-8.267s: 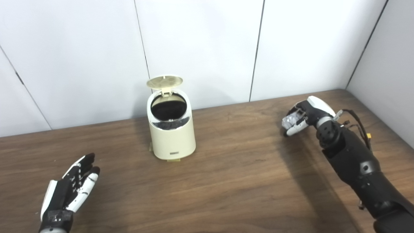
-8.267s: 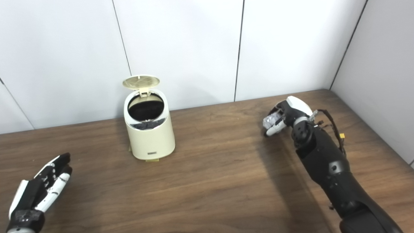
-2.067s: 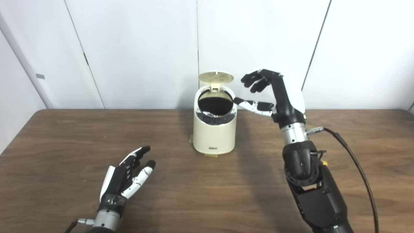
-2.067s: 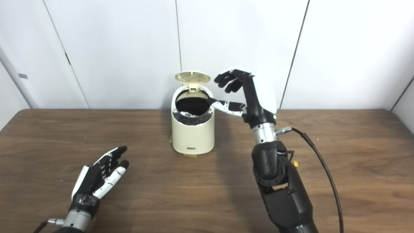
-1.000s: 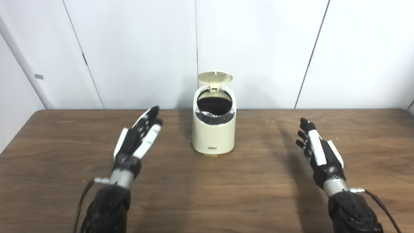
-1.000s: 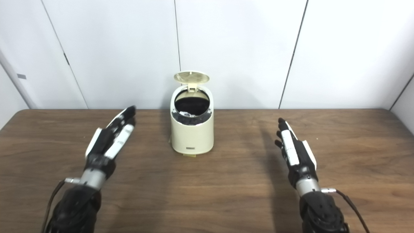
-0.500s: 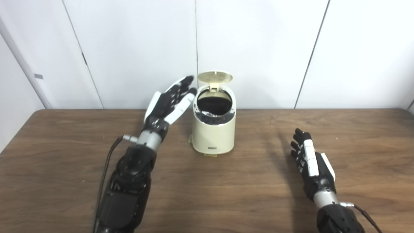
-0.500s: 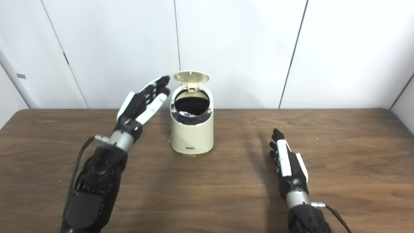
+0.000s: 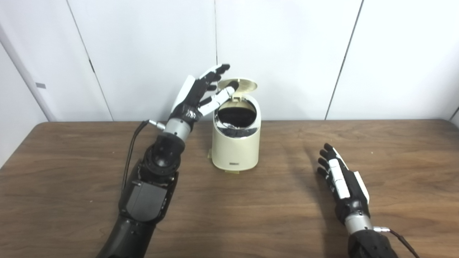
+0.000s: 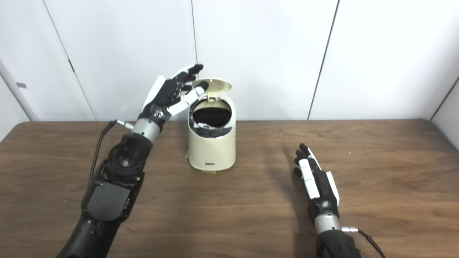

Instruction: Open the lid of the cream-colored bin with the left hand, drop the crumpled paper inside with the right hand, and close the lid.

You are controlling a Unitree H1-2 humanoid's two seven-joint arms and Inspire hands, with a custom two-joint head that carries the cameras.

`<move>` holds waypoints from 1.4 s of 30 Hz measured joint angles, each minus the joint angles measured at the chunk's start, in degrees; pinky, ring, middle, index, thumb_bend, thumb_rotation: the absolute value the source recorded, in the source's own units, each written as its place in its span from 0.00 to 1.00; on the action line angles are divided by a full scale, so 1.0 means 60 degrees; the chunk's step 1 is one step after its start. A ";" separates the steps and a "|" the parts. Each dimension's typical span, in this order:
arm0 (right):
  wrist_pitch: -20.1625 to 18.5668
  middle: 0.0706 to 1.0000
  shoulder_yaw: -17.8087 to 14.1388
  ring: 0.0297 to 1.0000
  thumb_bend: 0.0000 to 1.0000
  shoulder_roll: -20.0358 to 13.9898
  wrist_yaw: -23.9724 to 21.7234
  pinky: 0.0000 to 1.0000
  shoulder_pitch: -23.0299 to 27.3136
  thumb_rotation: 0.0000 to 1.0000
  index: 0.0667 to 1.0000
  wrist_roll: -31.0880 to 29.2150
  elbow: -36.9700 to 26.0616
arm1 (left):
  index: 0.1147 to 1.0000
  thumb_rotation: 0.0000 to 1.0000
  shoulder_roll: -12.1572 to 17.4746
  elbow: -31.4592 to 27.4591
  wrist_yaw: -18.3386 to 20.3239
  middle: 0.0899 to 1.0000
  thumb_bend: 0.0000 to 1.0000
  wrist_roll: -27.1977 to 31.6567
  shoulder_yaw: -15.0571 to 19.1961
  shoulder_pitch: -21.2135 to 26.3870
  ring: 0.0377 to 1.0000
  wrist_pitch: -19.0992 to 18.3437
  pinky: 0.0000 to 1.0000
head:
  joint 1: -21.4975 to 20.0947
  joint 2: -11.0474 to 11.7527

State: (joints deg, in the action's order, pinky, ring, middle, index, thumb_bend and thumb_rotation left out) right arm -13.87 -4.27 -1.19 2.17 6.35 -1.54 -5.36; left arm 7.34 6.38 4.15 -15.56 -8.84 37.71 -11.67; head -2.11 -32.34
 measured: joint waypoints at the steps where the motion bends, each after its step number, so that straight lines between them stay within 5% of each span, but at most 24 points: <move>1: 0.0000 0.92 0.0003 0.93 0.60 0.0002 0.0000 0.89 -0.0002 0.86 0.92 -0.0003 0.0000 | 0.97 0.66 0.0001 0.0000 -0.0003 0.97 0.58 -0.0127 -0.0034 0.0047 0.95 0.0001 0.89 | 0.0000 0.0000; 5: 0.0006 0.92 -0.0033 0.93 0.59 0.0069 -0.0004 0.90 -0.0008 0.87 0.93 -0.0166 0.0004 | 0.95 0.61 0.0020 0.0000 -0.0125 0.98 0.57 -0.0735 -0.0255 0.0167 0.96 0.0003 0.86 | -0.0058 -0.0029; 17: 0.0001 0.92 -0.0106 0.93 0.59 0.0109 0.0125 0.87 -0.0008 0.88 0.95 -0.0290 0.0020 | 0.54 0.64 0.1030 0.0017 -0.0543 0.91 0.57 -0.3612 -0.1561 0.0221 0.96 0.1102 0.88 | -0.0029 -0.0117; 25: -0.0011 0.91 -0.0073 0.93 0.57 0.0143 0.0278 0.86 -0.0007 0.88 0.95 -0.0255 0.0016 | 0.53 0.73 0.1268 0.0013 0.0263 0.93 0.63 -0.4368 -0.1906 0.0347 0.98 0.1080 0.86 | -0.0059 -0.0146; 33: -0.0010 0.92 -0.0044 0.93 0.57 0.0147 0.0318 0.86 -0.0007 0.89 0.96 -0.0241 0.0017 | 0.55 0.71 0.1397 -0.0133 0.1236 0.93 0.62 -0.4642 -0.2015 0.0380 0.98 0.0836 0.86 | -0.0117 -0.0220; 42: -0.0019 0.92 -0.0001 0.93 0.57 0.0129 0.0342 0.87 -0.0006 0.84 0.97 -0.0092 0.0006 | 0.59 0.77 0.1455 -0.0371 0.1646 0.92 0.62 -0.4733 -0.2154 -0.0010 0.98 0.0735 0.85 | -0.0190 -0.0278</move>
State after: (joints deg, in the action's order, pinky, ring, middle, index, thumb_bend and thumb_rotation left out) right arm -13.98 -4.28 -0.41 4.22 6.32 -2.10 -5.33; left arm 16.07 4.15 14.03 -43.95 -21.77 37.65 -7.27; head -3.25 -34.01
